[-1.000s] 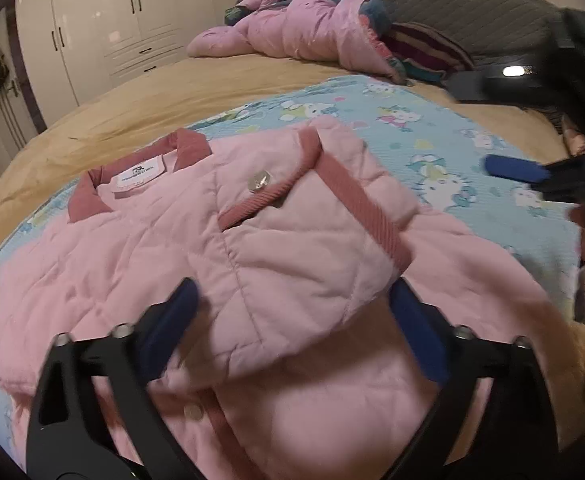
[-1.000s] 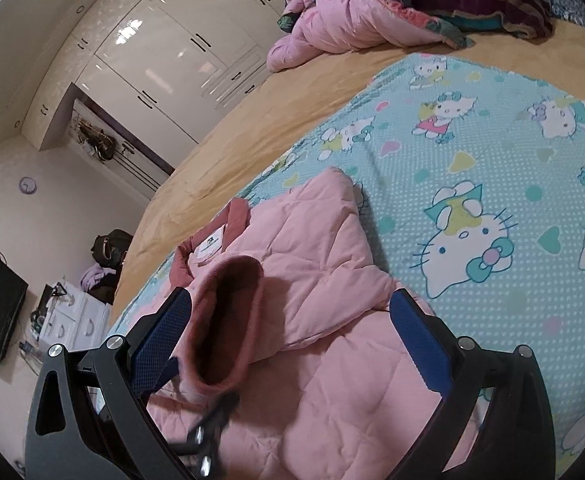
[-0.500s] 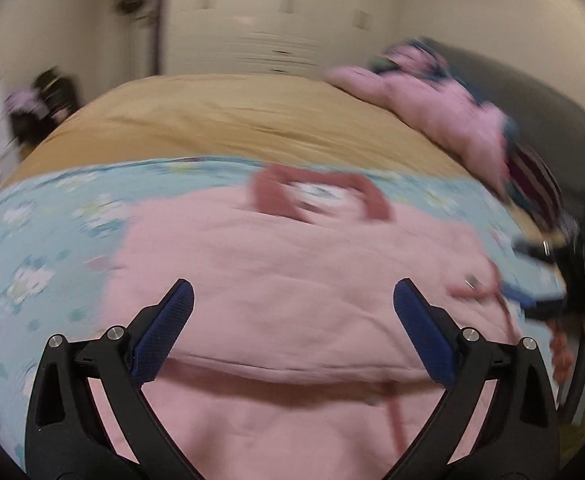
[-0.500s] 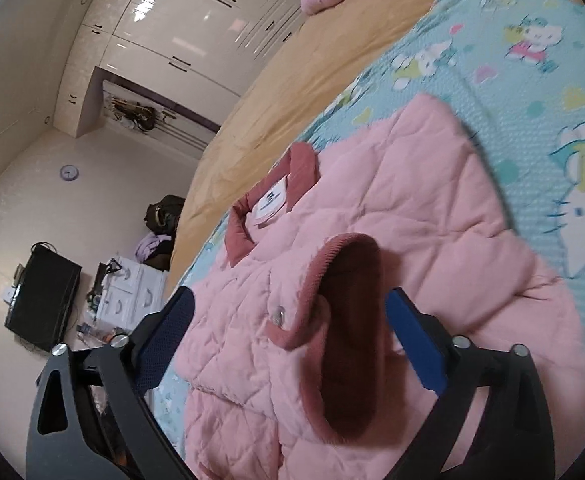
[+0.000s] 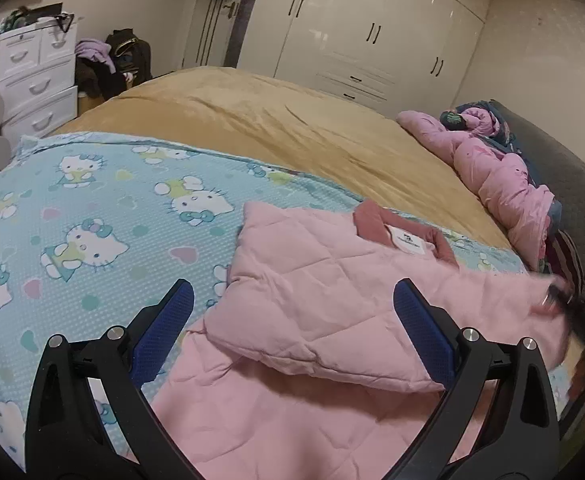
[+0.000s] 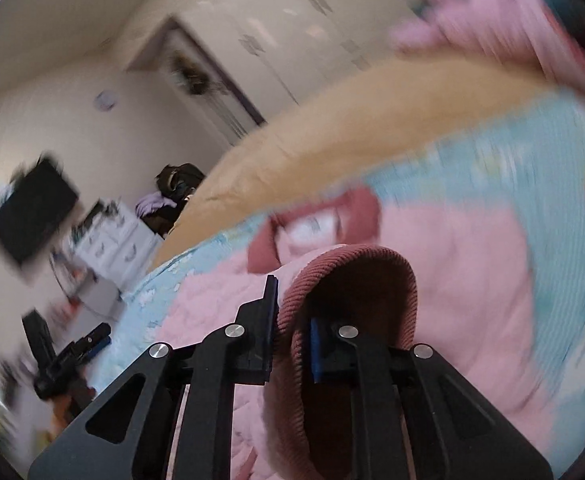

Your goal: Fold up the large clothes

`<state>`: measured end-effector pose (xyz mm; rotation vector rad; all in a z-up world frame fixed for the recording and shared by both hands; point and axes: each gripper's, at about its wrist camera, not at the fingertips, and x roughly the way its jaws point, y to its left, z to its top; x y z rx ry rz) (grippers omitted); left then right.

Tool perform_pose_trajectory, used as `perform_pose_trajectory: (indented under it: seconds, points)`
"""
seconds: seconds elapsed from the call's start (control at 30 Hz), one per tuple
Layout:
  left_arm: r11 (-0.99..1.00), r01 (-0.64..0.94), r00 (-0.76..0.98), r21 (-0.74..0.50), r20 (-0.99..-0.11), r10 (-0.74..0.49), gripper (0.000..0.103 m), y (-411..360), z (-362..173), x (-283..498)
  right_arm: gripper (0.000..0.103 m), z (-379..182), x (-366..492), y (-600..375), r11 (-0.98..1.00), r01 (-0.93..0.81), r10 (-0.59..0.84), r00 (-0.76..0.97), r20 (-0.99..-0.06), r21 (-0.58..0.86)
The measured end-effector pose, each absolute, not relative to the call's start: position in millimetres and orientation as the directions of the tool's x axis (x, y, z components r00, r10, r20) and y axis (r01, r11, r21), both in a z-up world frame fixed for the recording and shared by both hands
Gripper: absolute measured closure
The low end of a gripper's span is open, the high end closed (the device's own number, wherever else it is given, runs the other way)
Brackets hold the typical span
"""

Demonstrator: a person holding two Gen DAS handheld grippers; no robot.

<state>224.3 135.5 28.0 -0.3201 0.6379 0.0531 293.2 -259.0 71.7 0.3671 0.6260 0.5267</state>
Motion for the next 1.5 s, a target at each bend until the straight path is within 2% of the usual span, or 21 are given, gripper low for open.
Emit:
perform_pose_trajectory:
  seconds: [0.1,0.2,0.3,0.57,0.7,0.93,1.13,1.27,1.43,1.5]
  points:
    - [0.950,-0.131,0.800,-0.283,-0.596,-0.067,0.009,127.2,26.7,236.3,0.090,88.1,301.8,-251.9,0.848,-0.370,0.520,0.719,-0.462,0.379]
    - [0.953,-0.092,0.791,-0.288,-0.603,-0.105,0.009,110.5,23.4,251.0,0.090,79.4,310.8,-249.7,0.880,-0.348,0.471,0.728,-0.498,0.323]
    - [0.956,-0.040,0.788,-0.292,-0.597,-0.150,0.009,96.2,20.8,260.1,0.090,61.4,316.7,-254.3,0.891,-0.310,0.447,0.724,-0.525,0.331]
    - [0.974,-0.001,0.727,-0.226,-0.668,-0.155,0.009,66.3,5.4,292.9,0.090,24.7,315.0,-267.1,0.892,-0.239,0.431,0.702,-0.567,0.383]
    - [0.967,0.019,0.688,-0.253,-0.699,-0.196,0.009,59.4,-9.3,304.3,0.090,18.4,313.8,-268.2,0.893,-0.224,0.427,0.697,-0.576,0.391]
    - [0.980,0.042,0.612,-0.196,-0.770,-0.181,0.011,44.2,-37.3,314.5,0.090,18.1,313.1,-268.0,0.892,-0.216,0.426,0.692,-0.583,0.396]
    - [0.981,0.043,0.585,-0.187,-0.791,-0.177,0.011,41.8,-55.9,316.7,0.090,19.3,312.8,-266.0,0.891,-0.220,0.430,0.690,-0.583,0.397]
    - [0.984,0.046,0.566,-0.172,-0.807,-0.167,0.011,40.0,-64.5,319.0,0.086,22.0,313.2,-264.2,0.897,-0.212,0.418,0.691,-0.590,0.387]
    - [0.985,0.047,0.554,-0.165,-0.816,-0.163,0.011,38.5,-69.3,321.3,0.066,34.6,303.3,-268.7,0.893,-0.190,0.411,0.715,-0.566,0.409]
    - [0.985,0.046,0.554,-0.166,-0.816,-0.163,0.011,38.5,-70.4,321.9,0.048,45.4,294.4,-268.2,0.905,-0.183,0.381,0.752,-0.538,0.384]
